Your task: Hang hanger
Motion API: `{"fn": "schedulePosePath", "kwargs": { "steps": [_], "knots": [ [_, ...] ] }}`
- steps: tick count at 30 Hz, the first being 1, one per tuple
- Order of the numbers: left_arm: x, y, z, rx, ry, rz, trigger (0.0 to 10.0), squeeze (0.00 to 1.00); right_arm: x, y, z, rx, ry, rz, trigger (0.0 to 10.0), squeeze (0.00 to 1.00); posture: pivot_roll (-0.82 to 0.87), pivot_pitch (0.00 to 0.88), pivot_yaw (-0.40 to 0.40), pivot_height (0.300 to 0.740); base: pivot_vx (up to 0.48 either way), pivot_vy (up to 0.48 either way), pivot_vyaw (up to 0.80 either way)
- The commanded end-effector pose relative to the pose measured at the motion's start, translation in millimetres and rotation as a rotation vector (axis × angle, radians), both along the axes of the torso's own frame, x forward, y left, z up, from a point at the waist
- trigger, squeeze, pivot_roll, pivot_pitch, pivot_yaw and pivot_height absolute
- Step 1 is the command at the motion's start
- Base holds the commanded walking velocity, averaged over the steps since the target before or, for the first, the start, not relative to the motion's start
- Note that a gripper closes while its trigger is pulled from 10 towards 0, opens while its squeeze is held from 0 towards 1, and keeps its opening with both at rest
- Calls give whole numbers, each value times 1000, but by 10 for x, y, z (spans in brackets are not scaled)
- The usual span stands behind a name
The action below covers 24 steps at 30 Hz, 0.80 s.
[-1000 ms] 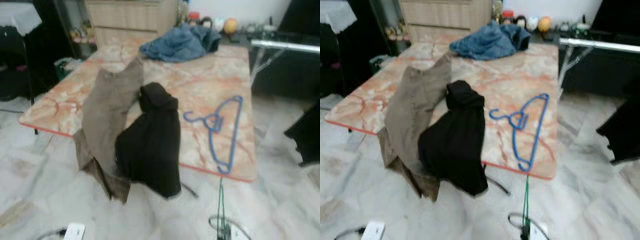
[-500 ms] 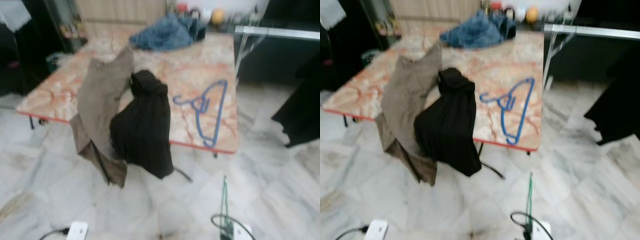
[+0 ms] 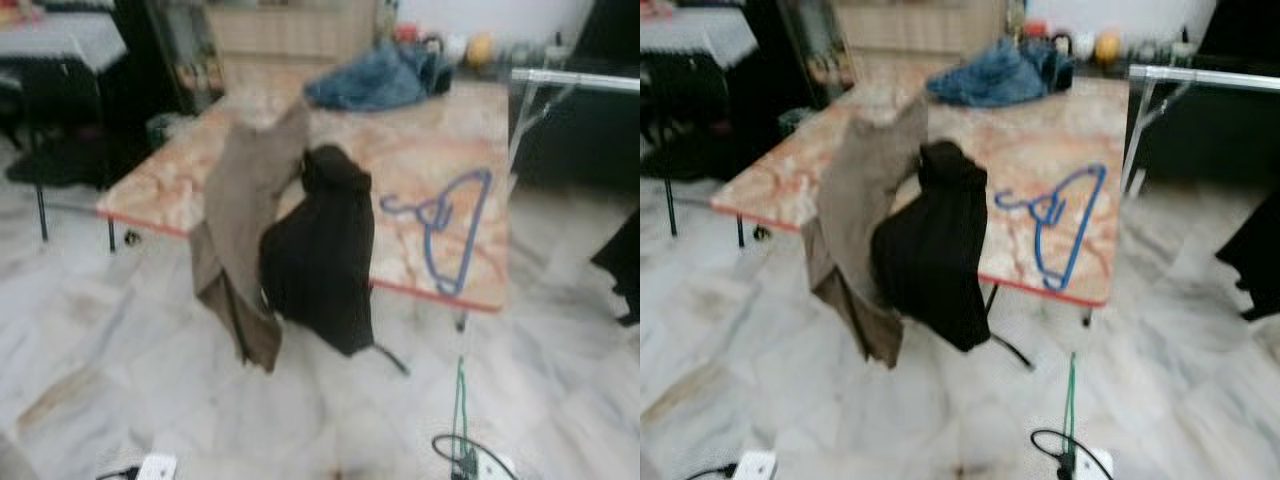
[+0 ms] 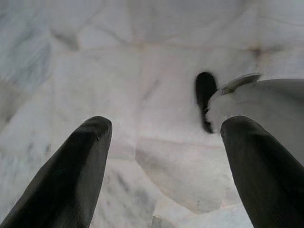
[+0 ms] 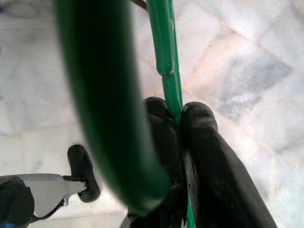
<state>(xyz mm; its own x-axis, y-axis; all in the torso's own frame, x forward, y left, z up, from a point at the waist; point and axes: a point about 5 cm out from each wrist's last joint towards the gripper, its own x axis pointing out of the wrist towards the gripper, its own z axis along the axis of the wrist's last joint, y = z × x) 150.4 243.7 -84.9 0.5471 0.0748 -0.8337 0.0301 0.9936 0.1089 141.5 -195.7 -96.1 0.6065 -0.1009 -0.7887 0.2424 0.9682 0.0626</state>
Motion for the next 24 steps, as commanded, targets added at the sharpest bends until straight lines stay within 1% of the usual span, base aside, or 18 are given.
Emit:
{"fn": "schedulePosePath", "kwargs": {
  "steps": [1,3,5,11,15,21,24],
  "knots": [
    [41,-19,12,-6,-14,-5,10000,0,-73,-23,-25,-3,25,-12,10000,0,-4,62,23,740,0,0,-606],
    [59,-22,20,-4,-18,-16,10000,0,-73,-12,-27,-3,26,-13,10000,0,-4,59,25,740,0,0,0],
    [75,-29,26,-2,-22,-28,10000,0,-72,-5,-27,-1,23,-17,10000,0,-2,58,27,740,0,0,-403],
    [135,-59,48,-4,-45,-54,10000,0,-59,8,-22,-5,16,-7,10000,0,6,45,25,740,0,0,0],
    [142,-73,50,-5,-51,-65,10000,0,-59,-4,-23,-5,23,-10,10000,0,9,38,20,740,0,-248,0],
    [173,-94,61,-10,-67,-67,10000,0,-55,-20,-20,-7,24,-5,10000,0,11,30,15,740,0,-279,-706],
    [182,-100,64,-10,-69,-70,10000,0,-50,-24,-18,-11,23,-1,10000,0,11,30,15,740,0,-282,0]
  ]
}}
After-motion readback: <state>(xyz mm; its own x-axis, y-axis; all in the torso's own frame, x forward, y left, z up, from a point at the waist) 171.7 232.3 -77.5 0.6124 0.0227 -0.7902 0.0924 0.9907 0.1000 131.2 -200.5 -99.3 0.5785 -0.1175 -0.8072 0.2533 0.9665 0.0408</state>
